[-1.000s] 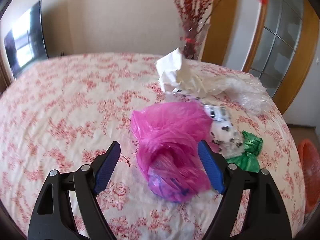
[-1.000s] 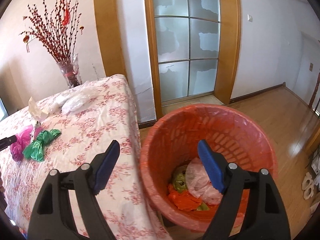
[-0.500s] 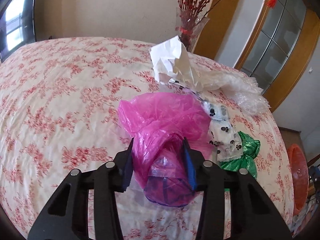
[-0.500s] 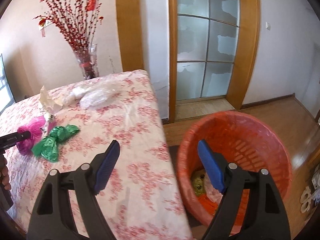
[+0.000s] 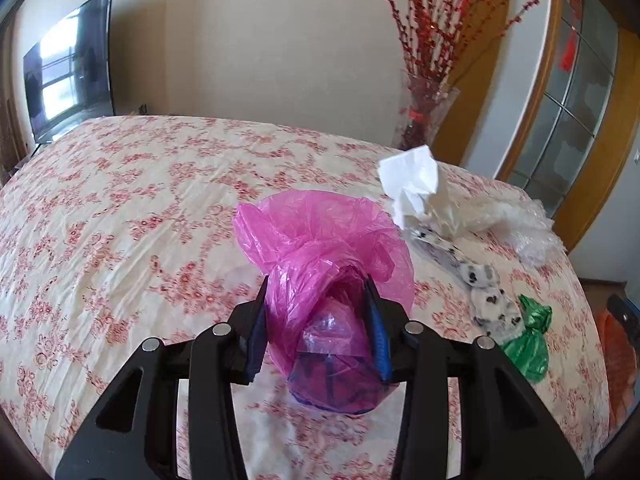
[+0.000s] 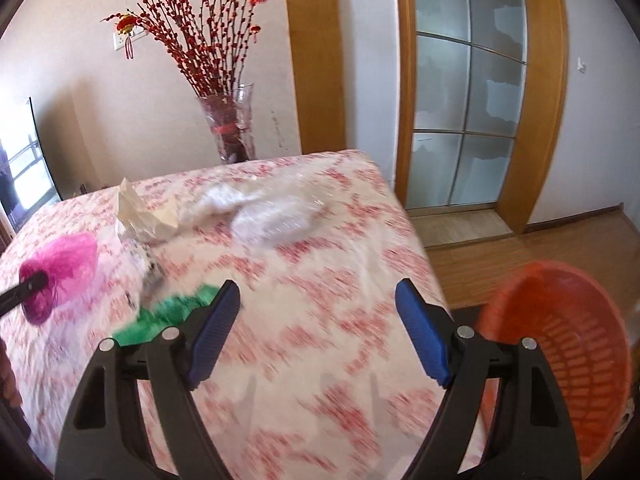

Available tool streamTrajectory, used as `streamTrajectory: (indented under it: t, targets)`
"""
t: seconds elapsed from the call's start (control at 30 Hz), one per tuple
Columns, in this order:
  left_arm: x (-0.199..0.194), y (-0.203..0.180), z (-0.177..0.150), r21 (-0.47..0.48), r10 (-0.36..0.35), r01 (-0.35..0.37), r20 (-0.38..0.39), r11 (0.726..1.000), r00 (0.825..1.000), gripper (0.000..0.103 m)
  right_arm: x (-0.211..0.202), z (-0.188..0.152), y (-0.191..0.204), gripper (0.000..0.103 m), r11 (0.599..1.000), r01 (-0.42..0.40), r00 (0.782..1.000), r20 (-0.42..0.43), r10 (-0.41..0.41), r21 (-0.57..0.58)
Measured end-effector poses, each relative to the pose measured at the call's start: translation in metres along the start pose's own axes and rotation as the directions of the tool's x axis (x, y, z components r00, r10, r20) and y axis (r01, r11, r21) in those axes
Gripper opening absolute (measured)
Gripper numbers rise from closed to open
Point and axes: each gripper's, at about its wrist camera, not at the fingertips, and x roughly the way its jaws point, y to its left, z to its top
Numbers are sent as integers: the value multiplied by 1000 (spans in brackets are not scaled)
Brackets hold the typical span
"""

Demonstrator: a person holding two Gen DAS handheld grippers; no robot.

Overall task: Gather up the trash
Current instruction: 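Grasp the white plastic bag with the right tool while the left holds the pink bag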

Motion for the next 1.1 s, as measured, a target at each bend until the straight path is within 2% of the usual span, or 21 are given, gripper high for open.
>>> streamTrajectory:
  t: [0.17, 0.33, 0.53, 0.63, 0.73, 0.97, 1.1]
  targets:
    - [6, 6, 7, -23, -9, 9, 7, 1000, 1000, 42, 37, 34, 26, 65, 998, -58, 998, -14, 59, 17]
    - [13, 5, 14, -24, -26, 26, 9, 999, 1000, 42, 91, 69, 67, 54, 996, -89, 995, -41, 88, -25]
    - [22, 5, 20, -29, -43, 43, 4, 999, 999, 42, 149, 86, 95, 53, 995, -56, 991, -127, 46, -79]
    - [24, 3, 20, -26, -51, 51, 3, 998, 999, 42, 168, 80, 100, 37, 990, -48, 977, -211, 19, -130]
    - [24, 1, 20, -16, -54, 54, 2, 998, 999, 42, 166, 75, 103, 9, 983, -52, 976, -219, 13, -174]
    - [8, -7, 21, -13, -67, 68, 17, 998, 998, 42, 124, 81, 91, 6, 986, -73, 988, -146, 51, -148]
    - [-7, -17, 22, 1, -85, 85, 32, 996, 996, 42, 83, 88, 71, 6, 990, -72, 995, -84, 62, -123]
